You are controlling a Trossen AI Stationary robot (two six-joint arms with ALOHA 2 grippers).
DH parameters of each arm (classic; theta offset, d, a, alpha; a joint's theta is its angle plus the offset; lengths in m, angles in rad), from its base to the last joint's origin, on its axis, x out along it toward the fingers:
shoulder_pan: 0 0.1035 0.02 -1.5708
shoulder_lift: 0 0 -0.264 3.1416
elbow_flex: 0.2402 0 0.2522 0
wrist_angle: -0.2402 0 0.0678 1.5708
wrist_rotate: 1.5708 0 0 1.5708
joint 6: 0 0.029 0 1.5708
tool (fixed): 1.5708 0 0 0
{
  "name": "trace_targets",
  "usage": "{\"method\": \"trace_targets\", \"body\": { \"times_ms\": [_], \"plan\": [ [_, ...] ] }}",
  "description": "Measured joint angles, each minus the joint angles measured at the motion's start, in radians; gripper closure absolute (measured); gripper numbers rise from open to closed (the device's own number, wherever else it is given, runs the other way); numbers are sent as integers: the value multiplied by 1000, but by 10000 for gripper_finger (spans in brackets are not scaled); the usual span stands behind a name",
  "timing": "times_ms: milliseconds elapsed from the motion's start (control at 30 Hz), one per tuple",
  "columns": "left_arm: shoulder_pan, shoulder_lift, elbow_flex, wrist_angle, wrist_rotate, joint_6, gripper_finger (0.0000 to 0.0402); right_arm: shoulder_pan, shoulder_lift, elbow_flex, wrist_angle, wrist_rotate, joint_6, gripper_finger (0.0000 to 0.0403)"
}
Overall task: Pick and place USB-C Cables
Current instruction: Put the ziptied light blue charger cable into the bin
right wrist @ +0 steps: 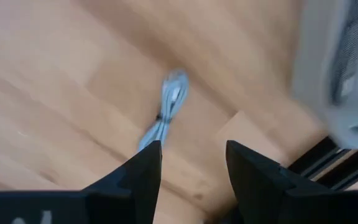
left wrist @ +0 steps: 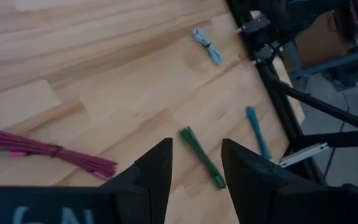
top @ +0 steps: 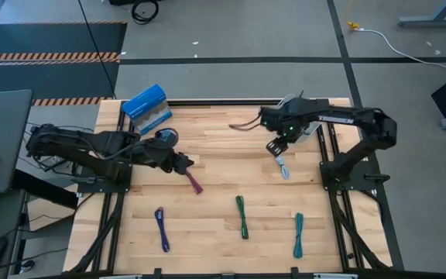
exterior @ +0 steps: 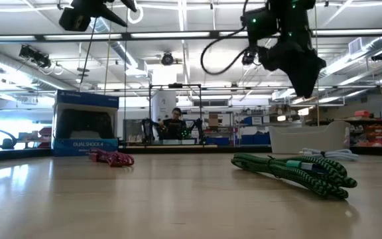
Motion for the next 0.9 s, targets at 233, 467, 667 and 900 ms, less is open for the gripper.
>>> {"method": "trace_targets", "body": {
  "times_ms": [233, 467, 667, 900],
  "plan": [
    [0, -77, 0, -19, -2, 14, 255, 61, 52, -186, 82, -95, 67, 219],
    [0, -116, 0, -26, -3, 19, 255, 108, 18, -294, 250, -126, 184, 220],
    [0, -117, 0, -47, -2, 24, 255, 128, 18, -332, 386, -72, 260, 220],
    [0, -118, 0, -44, -2, 19, 255, 112, 19, -420, 454, -50, 279, 220]
  ]
}}
